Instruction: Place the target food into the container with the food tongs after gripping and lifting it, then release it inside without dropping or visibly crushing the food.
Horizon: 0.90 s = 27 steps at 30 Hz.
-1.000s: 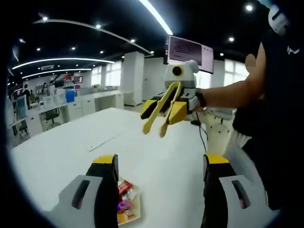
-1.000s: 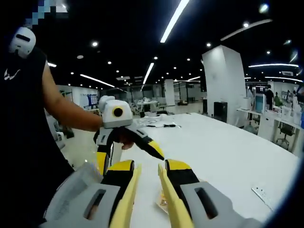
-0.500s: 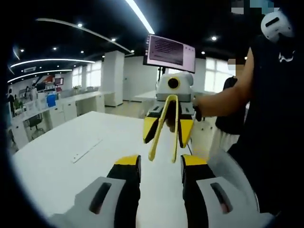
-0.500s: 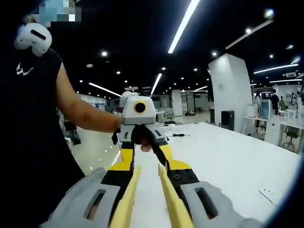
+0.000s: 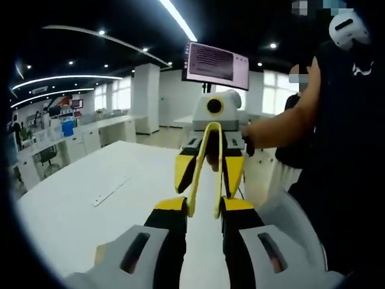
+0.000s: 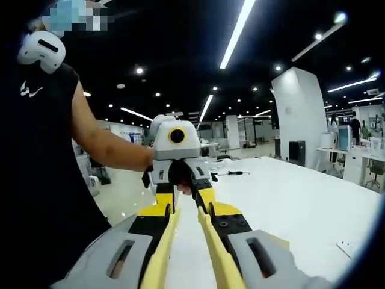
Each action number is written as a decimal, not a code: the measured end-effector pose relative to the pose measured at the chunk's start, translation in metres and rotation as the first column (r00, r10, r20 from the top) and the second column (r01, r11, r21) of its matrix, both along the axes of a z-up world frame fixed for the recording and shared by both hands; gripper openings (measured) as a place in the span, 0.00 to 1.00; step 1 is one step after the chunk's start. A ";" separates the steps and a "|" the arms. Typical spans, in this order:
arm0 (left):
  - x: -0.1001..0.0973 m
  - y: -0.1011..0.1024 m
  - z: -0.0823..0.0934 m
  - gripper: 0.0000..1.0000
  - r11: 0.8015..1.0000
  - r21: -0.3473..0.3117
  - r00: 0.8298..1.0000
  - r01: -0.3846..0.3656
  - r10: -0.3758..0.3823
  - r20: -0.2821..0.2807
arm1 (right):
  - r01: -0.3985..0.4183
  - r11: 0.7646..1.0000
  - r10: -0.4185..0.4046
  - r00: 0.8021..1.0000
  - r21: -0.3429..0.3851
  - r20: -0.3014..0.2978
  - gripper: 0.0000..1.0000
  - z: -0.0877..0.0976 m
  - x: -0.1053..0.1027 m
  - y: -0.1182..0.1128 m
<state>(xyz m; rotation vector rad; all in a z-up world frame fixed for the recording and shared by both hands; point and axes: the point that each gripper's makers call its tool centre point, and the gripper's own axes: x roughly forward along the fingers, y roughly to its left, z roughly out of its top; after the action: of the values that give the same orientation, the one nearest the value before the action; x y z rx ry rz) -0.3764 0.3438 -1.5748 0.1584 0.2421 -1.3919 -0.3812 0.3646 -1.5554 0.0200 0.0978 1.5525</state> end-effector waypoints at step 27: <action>0.001 0.012 -0.066 0.00 0.985 0.170 0.995 0.022 -0.039 0.095 | 0.262 0.943 -0.276 0.960 -0.207 -0.041 0.47 -0.076 0.015 -0.071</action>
<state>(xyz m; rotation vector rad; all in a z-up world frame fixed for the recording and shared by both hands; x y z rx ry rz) -0.3750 0.3560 -1.6411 0.3714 0.2774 -1.3898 -0.3659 0.2938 -1.6314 -0.0686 0.2947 1.2618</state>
